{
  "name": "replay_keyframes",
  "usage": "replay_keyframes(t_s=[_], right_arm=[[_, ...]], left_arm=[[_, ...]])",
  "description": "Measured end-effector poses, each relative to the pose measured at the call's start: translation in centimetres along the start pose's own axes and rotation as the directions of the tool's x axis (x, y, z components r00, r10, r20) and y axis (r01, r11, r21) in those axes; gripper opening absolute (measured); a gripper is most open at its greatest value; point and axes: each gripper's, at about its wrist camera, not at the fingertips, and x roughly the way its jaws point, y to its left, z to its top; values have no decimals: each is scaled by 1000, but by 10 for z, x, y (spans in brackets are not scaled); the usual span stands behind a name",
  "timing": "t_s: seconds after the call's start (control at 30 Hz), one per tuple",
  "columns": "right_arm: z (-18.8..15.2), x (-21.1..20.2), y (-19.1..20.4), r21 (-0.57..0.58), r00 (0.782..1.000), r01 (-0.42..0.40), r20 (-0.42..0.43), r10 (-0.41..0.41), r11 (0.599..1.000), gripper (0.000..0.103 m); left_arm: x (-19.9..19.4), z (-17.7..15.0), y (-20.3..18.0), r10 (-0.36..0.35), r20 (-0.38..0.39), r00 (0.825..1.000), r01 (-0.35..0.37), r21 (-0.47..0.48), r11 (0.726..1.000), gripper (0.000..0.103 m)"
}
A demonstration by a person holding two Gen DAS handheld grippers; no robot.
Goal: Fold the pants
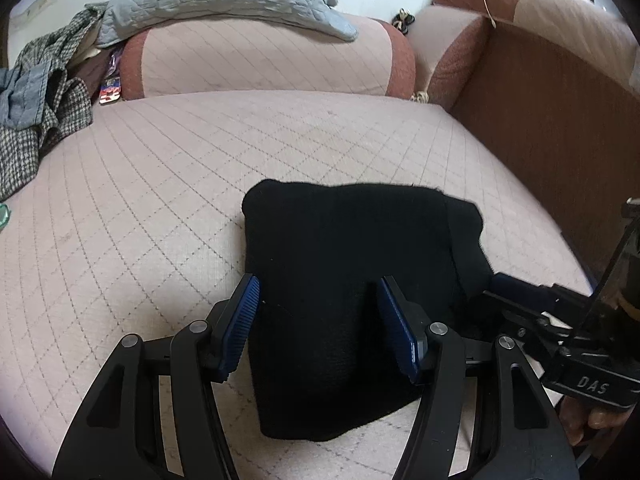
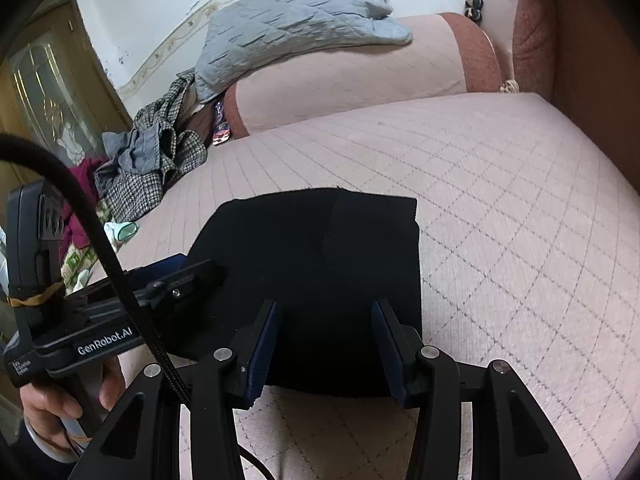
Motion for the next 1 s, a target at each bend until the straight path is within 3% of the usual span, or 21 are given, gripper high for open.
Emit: replay_keyframes(t_s=[0.17, 0.33, 0.6, 0.63, 0.7, 1.0], right_arm=[[-3, -1, 1, -11, 1000, 3, 1, -3, 1000, 47], [9, -15, -10, 39, 999, 7, 41, -9, 999, 49], [28, 2, -35, 83, 1000, 20, 3, -20, 996, 51], [29, 6, -37, 91, 1000, 10, -4, -10, 996, 52], [29, 15, -40, 101, 1000, -17, -15, 19, 995, 64], [27, 34, -45, 115, 997, -64, -23, 67, 991, 76]], left_arm=[[3, -4, 1, -9, -2, 1000, 9, 8, 1000, 61], [-2, 2, 22, -83, 13, 996, 84, -90, 992, 61], [-7, 7, 41, -55, 41, 998, 60, -150, 987, 61], [-7, 7, 40, -51, 42, 998, 56, -149, 987, 61], [-6, 7, 40, -42, 45, 998, 48, -142, 989, 61], [8, 12, 39, -36, 29, 999, 39, -123, 992, 61]])
